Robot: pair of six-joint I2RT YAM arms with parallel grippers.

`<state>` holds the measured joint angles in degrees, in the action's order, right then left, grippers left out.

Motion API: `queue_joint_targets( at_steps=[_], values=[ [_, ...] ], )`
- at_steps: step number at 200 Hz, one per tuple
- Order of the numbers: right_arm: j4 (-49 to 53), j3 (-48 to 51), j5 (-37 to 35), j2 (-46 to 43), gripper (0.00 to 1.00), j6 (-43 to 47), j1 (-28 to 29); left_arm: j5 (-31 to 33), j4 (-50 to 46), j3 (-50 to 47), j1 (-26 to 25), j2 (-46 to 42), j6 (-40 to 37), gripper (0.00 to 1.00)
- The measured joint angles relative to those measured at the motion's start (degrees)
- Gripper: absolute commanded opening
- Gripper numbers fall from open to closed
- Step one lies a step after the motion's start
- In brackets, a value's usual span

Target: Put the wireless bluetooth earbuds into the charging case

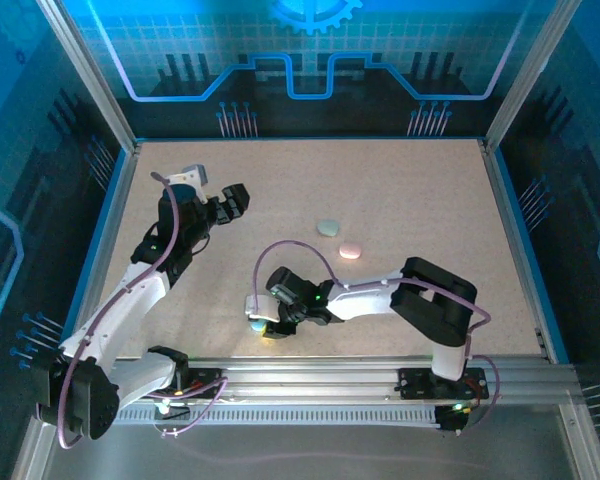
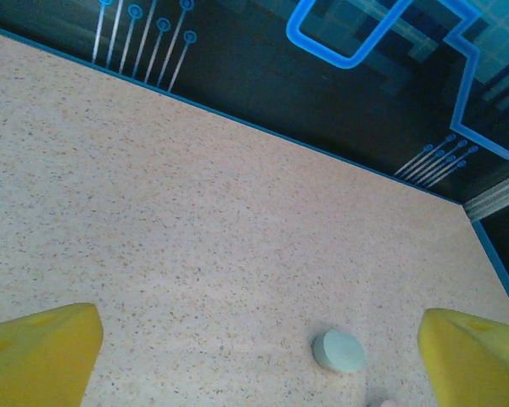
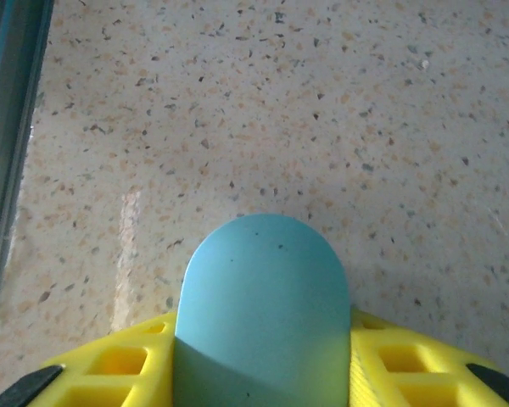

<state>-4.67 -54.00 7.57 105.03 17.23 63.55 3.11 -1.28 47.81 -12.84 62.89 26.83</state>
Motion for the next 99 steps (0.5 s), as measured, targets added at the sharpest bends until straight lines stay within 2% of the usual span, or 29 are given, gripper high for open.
queue_joint_targets(
  at_steps=[22, 42, 70, 99],
  values=[
    [0.15, 3.37, 0.09, -6.95, 0.38, -0.31, -1.31, -3.52, 1.25, -0.17, 0.00, -0.02, -0.37, 0.88],
    [0.02, 7.15, 1.07, -17.22, 0.38, -1.51, -5.38, -8.41, 4.02, -0.35, -0.02, 0.04, -1.36, 0.84],
    [0.46, 10.67, 7.08, -32.28, 0.37, -3.54, -16.48, -15.87, 10.12, -0.35, -1.88, 0.87, -4.42, 0.81],
    [3.48, 11.06, 14.95, -41.77, 0.36, -4.37, -27.50, -21.73, 15.15, -0.35, -8.48, 2.73, -10.82, 0.78]
  ],
)
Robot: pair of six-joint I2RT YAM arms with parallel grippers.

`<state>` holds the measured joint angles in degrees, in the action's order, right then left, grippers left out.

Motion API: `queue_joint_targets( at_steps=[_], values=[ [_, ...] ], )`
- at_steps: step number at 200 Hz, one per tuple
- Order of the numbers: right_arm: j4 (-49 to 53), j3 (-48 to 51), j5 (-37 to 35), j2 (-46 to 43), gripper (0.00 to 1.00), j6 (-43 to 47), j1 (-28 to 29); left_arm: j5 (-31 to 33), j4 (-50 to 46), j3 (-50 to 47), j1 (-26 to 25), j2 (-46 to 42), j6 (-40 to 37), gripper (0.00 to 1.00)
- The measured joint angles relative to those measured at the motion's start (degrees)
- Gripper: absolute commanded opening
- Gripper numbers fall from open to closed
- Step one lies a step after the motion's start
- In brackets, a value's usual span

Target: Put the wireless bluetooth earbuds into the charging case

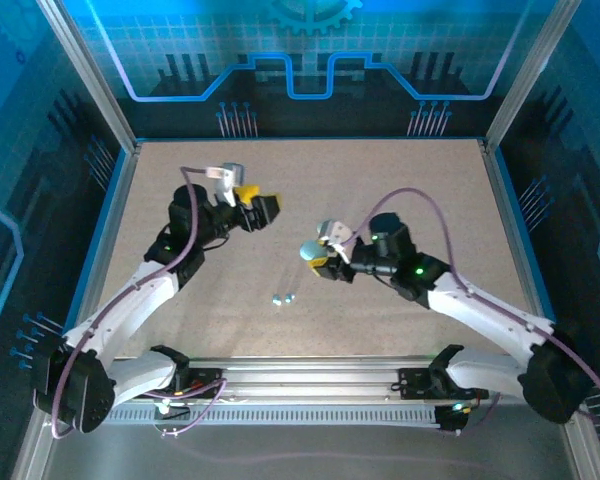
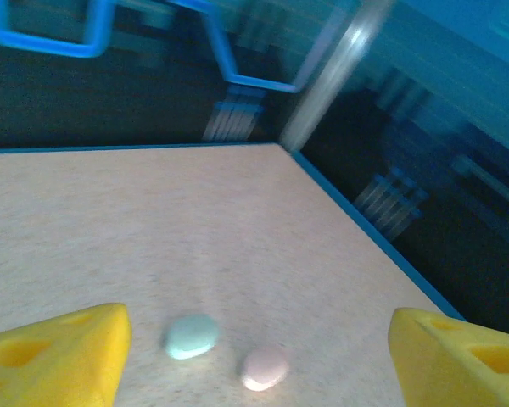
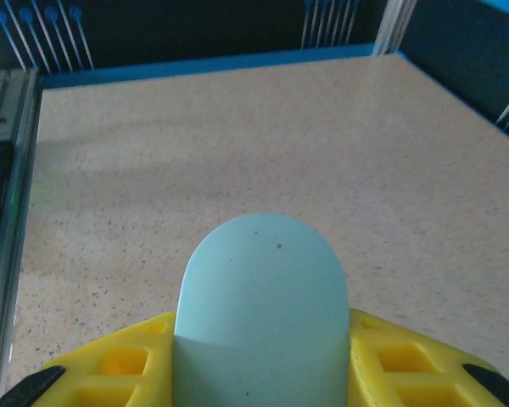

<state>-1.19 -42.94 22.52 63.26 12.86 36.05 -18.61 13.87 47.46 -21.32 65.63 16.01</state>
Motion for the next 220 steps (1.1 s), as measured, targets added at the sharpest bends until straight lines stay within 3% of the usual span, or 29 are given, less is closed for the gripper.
queue_joint_targets(
  at_steps=[39, 127, 175, 220],
  values=[
    [4.81, -0.02, 4.46, -4.09, 0.37, 0.31, -5.38, -8.17, 2.12, 1.42, -5.03, 4.42, -5.51, 0.79],
    [-0.20, -0.02, -5.27, -4.55, 0.39, -0.63, -5.35, -17.44, -6.19, 13.51, -7.65, 13.53, -1.55, 0.77],
    [-2.01, -0.02, -9.14, -4.48, 0.41, 0.00, -4.59, -20.37, -9.33, 17.11, -8.83, 17.25, 2.97, 0.68],
    [-3.58, -0.02, -13.53, -4.37, 0.41, 1.79, -2.27, -21.05, -12.17, 19.50, -9.62, 19.78, 5.09, 0.48]
  ],
)
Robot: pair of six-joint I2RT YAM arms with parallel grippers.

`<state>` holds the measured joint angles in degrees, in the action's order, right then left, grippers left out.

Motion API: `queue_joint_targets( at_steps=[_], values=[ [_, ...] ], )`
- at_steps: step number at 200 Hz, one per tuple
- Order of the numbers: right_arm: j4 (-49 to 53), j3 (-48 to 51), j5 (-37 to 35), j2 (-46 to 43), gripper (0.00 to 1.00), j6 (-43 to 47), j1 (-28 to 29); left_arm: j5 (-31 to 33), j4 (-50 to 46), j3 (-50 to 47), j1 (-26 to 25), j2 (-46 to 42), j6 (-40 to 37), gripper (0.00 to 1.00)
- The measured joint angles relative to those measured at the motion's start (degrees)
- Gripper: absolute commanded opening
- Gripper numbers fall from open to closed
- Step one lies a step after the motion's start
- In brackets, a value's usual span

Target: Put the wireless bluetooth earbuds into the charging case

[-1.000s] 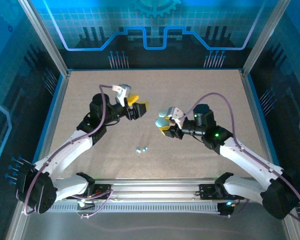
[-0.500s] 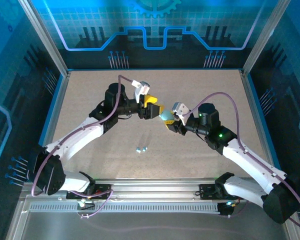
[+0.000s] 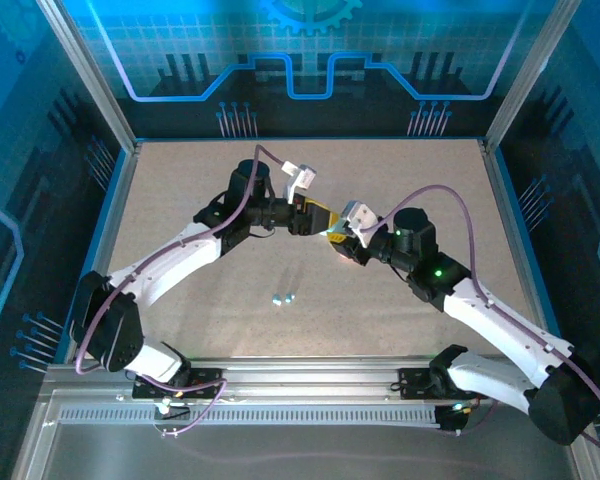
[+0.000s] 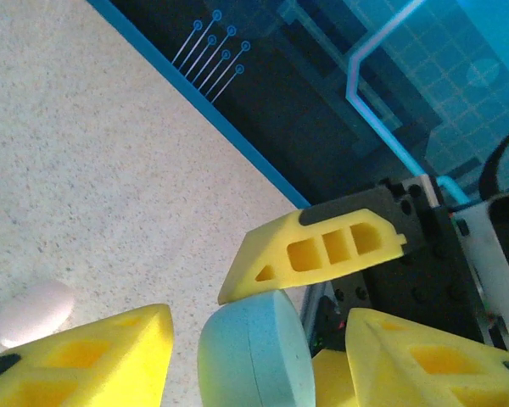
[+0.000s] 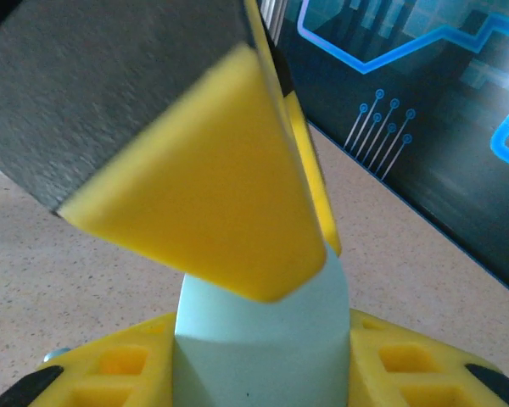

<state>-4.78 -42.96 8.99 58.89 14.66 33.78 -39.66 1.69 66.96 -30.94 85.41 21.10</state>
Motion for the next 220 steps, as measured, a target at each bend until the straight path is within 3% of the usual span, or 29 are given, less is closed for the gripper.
queue_joint_targets(
  at_steps=[66, 81, 126, 167, 220],
  values=[
    [-2.69, 0.28, -5.62, -0.02, 0.45, 2.58, 1.49, 0.02, -2.36, 1.73, -0.09, 0.44, 1.51, 0.23],
    [-2.95, 0.31, -6.64, -0.02, 0.49, 3.26, 1.90, 0.37, -2.60, 1.95, -0.09, 0.44, 1.53, 0.19],
    [-5.35, 2.29, -7.89, -0.57, 0.66, 4.17, 2.36, 2.51, -1.70, 1.84, -0.37, 0.22, 5.25, 0.16],
    [-11.87, 9.16, -5.42, -2.54, 0.65, 2.69, -0.61, 4.35, 2.95, -0.46, -0.37, -1.95, 11.10, 0.15],
    [-20.61, 9.94, -5.33, -3.04, 0.62, 1.86, -0.85, 4.94, 5.49, -1.11, -0.37, -2.25, 15.17, 0.15]
  ],
)
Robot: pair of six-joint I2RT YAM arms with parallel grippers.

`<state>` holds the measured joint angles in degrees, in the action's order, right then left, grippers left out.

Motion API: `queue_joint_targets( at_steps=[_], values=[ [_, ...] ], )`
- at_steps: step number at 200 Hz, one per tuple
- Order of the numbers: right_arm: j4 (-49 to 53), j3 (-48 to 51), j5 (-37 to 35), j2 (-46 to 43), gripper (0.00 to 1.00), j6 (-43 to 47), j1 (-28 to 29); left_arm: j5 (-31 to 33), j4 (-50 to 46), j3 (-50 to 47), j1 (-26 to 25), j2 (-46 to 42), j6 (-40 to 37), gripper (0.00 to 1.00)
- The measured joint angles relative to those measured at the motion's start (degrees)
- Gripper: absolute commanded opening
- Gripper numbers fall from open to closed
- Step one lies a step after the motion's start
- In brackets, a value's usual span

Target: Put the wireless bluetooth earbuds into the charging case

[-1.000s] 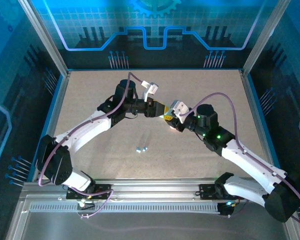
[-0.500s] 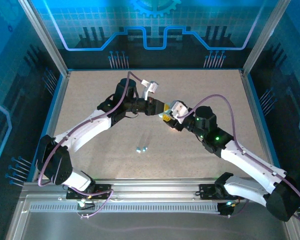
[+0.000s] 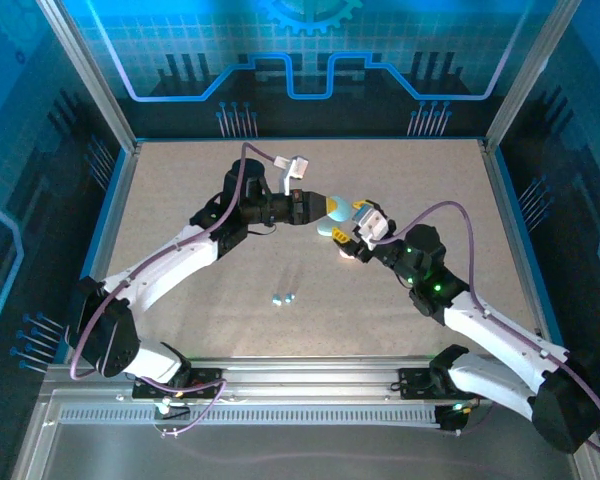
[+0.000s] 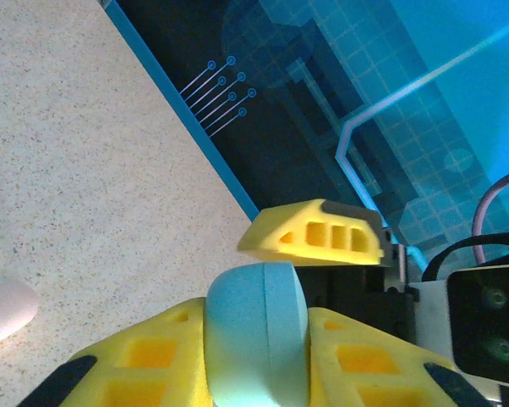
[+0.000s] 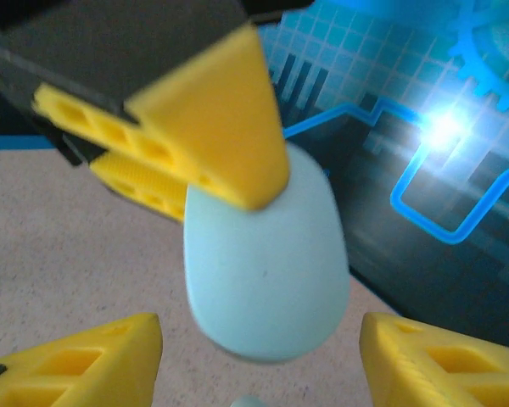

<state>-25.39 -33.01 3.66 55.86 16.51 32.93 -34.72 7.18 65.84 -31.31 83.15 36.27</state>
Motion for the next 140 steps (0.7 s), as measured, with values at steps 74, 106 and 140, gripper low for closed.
queue_joint_targets(
  at_steps=[74, 106, 140],
  values=[
    [-1.73, -0.31, 2.82, 1.27, 0.50, 0.07, -1.14, 0.00, 0.83, -0.15, 0.00, 0.00, 1.31, 0.15],
    [-1.75, -0.44, 3.43, 1.27, 0.53, 0.00, -1.25, -0.02, 0.83, -0.15, 0.00, 0.00, 1.31, 0.15],
    [-1.73, -1.11, 4.37, 1.27, 0.52, -0.04, -1.77, -0.04, 0.85, -0.15, 0.00, 0.00, 1.31, 0.15]
  ],
)
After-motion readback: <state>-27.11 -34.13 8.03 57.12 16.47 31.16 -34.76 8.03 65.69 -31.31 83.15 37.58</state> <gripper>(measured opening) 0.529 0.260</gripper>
